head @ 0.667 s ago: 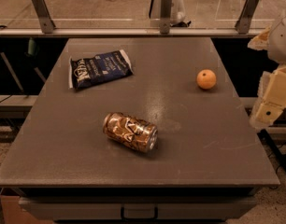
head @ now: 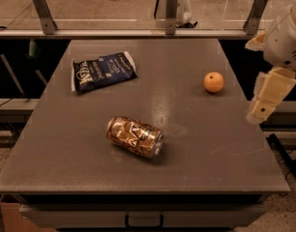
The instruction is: Move orange near blue chip bag
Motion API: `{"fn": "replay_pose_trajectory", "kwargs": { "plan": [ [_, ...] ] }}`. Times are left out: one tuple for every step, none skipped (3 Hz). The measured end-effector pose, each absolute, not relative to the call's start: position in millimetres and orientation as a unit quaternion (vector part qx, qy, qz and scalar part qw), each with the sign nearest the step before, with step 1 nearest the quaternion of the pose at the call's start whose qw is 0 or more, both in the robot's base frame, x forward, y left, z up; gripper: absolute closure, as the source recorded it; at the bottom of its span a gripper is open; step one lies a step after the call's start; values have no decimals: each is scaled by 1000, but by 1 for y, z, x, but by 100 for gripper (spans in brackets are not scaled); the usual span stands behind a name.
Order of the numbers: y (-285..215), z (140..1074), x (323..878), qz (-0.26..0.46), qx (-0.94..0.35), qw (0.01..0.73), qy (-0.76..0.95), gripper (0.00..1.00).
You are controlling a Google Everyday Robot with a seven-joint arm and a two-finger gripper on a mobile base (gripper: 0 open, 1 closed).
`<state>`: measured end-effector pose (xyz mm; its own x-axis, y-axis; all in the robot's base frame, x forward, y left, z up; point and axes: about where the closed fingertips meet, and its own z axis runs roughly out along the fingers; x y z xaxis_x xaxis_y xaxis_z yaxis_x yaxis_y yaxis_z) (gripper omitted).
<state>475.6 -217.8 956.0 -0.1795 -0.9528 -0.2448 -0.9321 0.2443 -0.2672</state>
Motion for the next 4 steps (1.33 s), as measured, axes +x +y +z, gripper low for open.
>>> {"fn": "replay_pose_trajectory", "kwargs": {
  "plan": [
    [-229,920,519,-17,-613,207,762,0],
    [-235,894,557,-3,-602,234,764,0],
    [-235,874,589,19,-587,255,768,0],
    [-234,856,609,39,-571,259,778,0]
  ]
}}
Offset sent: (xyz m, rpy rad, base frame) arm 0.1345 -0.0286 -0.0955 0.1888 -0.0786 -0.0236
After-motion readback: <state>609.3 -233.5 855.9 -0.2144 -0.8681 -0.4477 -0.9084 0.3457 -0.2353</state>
